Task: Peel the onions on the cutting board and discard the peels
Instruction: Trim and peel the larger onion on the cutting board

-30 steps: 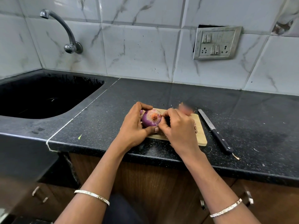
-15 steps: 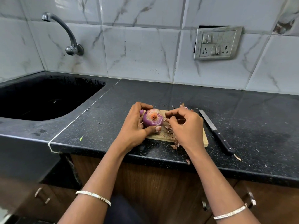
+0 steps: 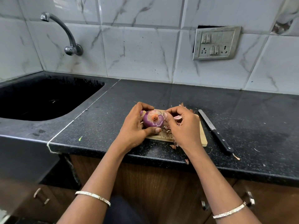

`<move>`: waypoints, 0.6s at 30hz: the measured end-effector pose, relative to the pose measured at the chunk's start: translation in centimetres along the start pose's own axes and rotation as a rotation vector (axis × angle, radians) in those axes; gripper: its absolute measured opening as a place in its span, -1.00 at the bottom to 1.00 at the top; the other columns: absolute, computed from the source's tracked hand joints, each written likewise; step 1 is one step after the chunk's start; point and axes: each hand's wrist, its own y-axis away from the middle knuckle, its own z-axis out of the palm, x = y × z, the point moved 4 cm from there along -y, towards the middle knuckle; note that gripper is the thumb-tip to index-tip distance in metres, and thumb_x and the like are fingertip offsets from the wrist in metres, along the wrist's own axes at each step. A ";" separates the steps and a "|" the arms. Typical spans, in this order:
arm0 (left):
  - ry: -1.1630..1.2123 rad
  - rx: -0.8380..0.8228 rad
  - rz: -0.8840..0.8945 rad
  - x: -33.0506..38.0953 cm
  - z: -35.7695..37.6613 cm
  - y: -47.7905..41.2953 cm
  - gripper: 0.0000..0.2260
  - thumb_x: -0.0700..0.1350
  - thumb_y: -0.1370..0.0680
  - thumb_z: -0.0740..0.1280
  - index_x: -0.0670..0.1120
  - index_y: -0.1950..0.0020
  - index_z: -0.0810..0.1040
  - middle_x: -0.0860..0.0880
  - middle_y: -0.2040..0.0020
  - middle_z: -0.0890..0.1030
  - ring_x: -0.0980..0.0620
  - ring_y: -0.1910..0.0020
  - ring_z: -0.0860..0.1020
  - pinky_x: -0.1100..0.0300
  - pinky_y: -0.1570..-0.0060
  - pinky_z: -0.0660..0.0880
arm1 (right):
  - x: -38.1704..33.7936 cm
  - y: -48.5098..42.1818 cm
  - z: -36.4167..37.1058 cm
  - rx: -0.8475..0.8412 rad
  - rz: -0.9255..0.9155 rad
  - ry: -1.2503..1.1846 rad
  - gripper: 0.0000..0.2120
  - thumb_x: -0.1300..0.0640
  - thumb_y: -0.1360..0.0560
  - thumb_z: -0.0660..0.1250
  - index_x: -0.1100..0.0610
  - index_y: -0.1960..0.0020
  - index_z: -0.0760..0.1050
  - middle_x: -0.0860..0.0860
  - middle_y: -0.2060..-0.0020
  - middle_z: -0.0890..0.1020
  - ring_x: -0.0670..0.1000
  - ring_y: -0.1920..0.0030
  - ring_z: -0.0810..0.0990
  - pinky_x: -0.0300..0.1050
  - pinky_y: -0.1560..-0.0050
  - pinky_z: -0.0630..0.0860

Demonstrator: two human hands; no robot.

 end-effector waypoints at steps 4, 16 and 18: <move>0.014 0.000 0.011 0.5 0.1 0.2 -0.45 -0.12 -0.33 0.67 0.06 -0.21 0.49 -0.02 -0.24 0.54 0.06 -0.26 0.56 0.06 -0.20 0.61 | 0.4 0.1 -0.4 0.056 0.070 0.017 -0.93 0.15 -0.53 0.45 0.04 0.13 0.63 -0.16 0.23 0.65 -0.10 0.11 0.61 -0.16 0.04 0.46; 0.170 -0.034 -0.051 0.7 0.1 0.3 -0.45 -0.36 -0.43 0.55 -0.01 -0.33 0.50 -0.03 -0.30 0.55 0.03 -0.27 0.57 0.12 -0.25 0.57 | 0.9 0.2 -0.9 0.102 0.176 0.016 -0.73 0.35 -0.49 0.32 0.02 0.02 0.65 -0.15 0.15 0.70 -0.13 0.07 0.66 -0.01 -0.05 0.62; 0.164 -0.036 -0.046 0.8 0.1 0.4 -0.47 -0.36 -0.44 0.54 0.00 -0.33 0.51 -0.01 -0.30 0.56 0.07 -0.26 0.57 0.19 -0.19 0.58 | 0.8 0.2 -0.8 0.099 0.146 0.008 -0.79 0.29 -0.51 0.37 0.01 0.02 0.67 -0.16 0.17 0.70 -0.15 0.09 0.66 -0.02 -0.01 0.62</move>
